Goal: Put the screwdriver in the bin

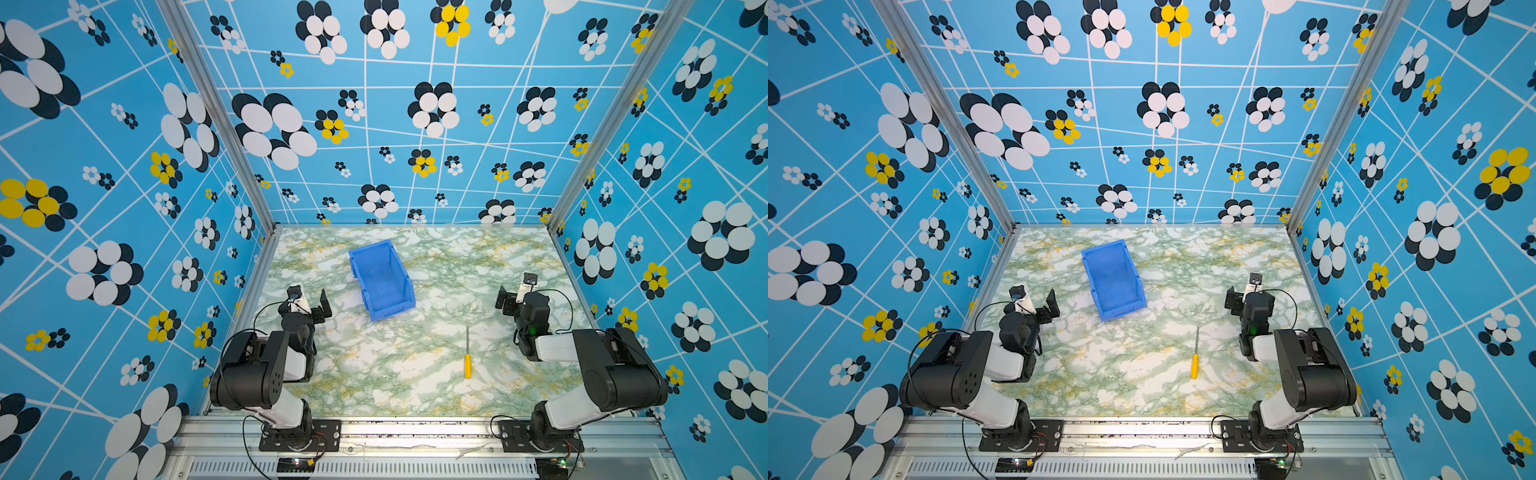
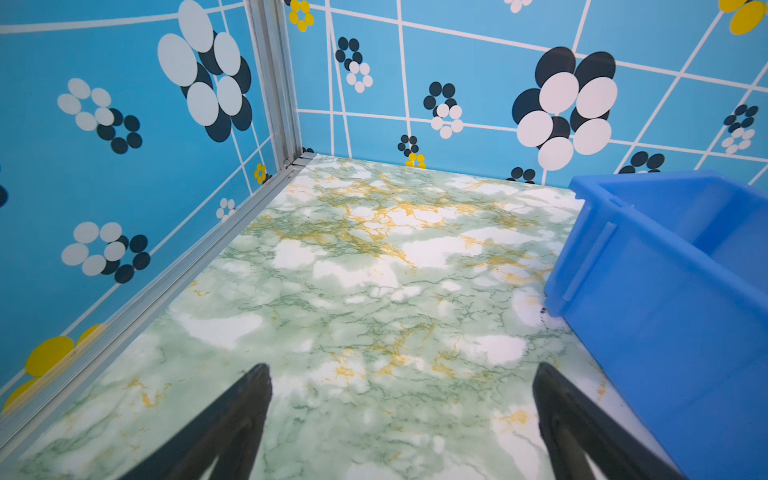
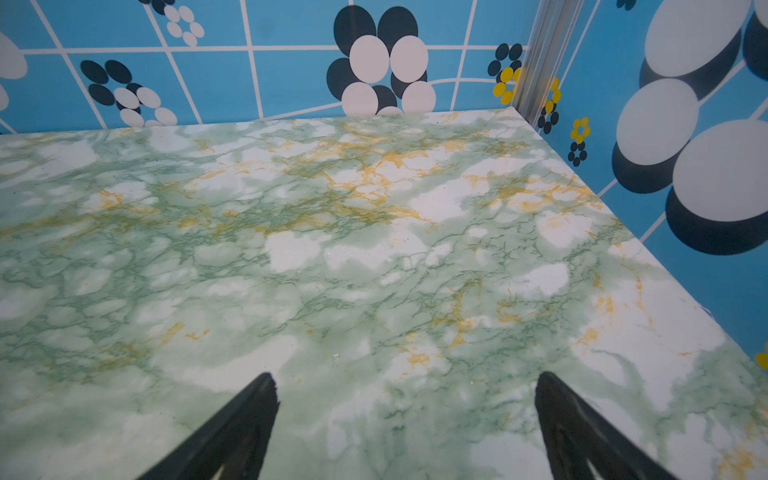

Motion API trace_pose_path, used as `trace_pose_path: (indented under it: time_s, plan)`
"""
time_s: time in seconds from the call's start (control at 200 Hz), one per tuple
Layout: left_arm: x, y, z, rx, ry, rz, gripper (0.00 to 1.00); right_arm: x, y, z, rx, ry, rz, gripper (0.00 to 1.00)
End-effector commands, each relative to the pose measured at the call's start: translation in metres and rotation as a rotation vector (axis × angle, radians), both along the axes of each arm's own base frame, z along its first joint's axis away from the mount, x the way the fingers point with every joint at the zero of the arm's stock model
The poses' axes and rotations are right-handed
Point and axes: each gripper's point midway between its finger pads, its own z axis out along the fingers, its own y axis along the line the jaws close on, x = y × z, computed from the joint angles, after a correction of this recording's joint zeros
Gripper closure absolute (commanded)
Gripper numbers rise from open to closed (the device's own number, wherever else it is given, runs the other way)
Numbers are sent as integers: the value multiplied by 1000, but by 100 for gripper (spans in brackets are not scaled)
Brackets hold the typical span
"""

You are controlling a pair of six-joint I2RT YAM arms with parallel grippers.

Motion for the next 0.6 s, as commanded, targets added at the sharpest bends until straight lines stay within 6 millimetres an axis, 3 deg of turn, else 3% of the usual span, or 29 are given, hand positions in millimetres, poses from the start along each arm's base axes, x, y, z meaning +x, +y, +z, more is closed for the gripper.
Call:
trace_pose_path:
  time_s: [0.0,0.14,0.375,0.595]
  plan:
    - [-2,-14,16,24,12,-84,1,5,-1,6,7,-11,4,1]
    - [-2,-32,30,33,124,-191,1,3,-10,13,3,-20,-56,1]
    - [-5,-33,35,103,230,-222,1,-7,-31,53,10,47,-202,1]
    - [-20,-44,39,239,397,-342,1,-45,-18,68,94,257,-268,1]
